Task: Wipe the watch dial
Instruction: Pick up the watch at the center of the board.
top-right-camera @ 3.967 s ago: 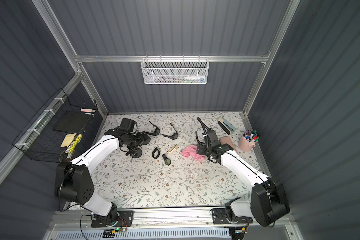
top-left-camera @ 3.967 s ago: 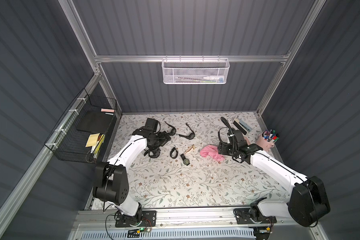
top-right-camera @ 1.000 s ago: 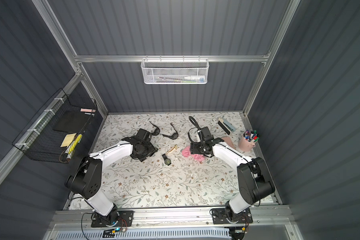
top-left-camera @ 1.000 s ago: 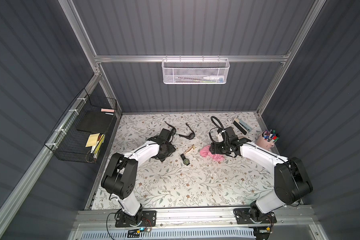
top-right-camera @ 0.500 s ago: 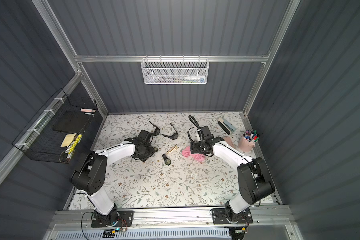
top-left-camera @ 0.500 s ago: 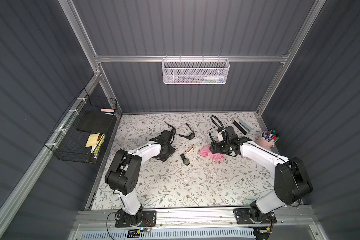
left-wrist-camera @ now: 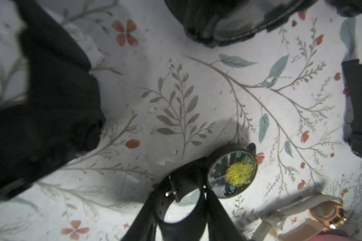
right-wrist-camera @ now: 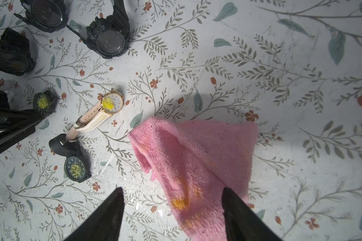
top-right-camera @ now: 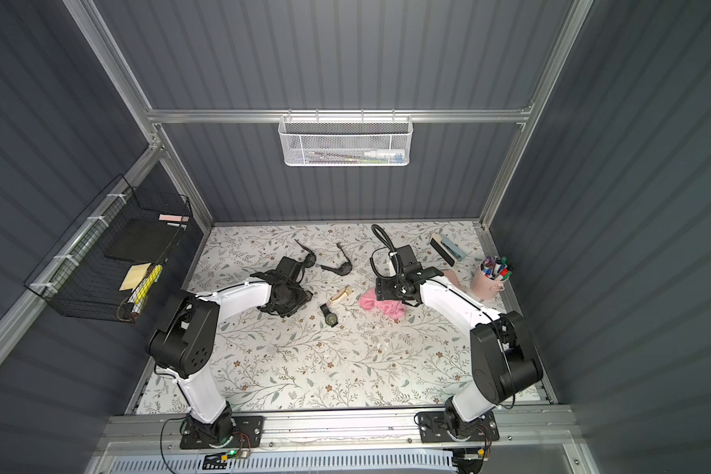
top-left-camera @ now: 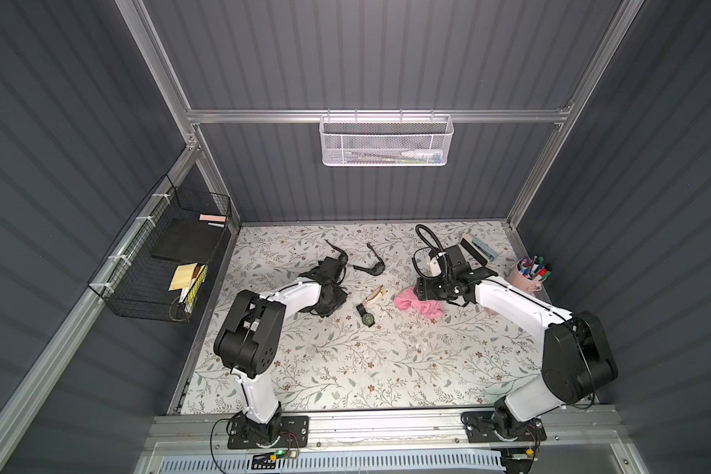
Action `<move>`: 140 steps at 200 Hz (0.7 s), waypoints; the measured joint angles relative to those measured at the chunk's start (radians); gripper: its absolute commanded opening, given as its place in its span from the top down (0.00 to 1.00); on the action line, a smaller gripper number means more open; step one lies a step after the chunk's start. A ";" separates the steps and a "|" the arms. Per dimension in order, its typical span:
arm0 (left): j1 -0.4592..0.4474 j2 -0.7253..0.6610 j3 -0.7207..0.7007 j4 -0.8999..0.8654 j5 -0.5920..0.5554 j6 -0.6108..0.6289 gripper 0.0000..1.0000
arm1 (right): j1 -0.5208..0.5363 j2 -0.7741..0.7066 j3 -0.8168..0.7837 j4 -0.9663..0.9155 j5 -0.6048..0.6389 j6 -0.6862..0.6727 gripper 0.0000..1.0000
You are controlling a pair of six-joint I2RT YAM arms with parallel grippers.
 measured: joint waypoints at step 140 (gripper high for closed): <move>0.036 0.030 0.052 -0.012 0.099 0.270 0.42 | 0.000 0.014 0.024 -0.048 0.007 0.000 0.25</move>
